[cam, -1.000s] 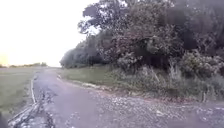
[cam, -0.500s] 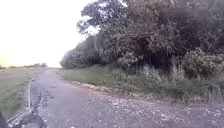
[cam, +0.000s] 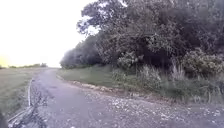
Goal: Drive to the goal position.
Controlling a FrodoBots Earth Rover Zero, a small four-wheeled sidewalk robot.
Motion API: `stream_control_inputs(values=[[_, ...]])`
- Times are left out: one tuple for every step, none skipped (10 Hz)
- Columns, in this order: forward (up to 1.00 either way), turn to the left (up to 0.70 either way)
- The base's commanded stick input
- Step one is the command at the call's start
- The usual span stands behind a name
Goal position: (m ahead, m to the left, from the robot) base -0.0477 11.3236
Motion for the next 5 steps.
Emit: stream_control_inputs(values=[[0.69, 0.00], [0.69, 0.00], [0.69, 0.00], [0.69, 0.00], [0.65, 0.00]])
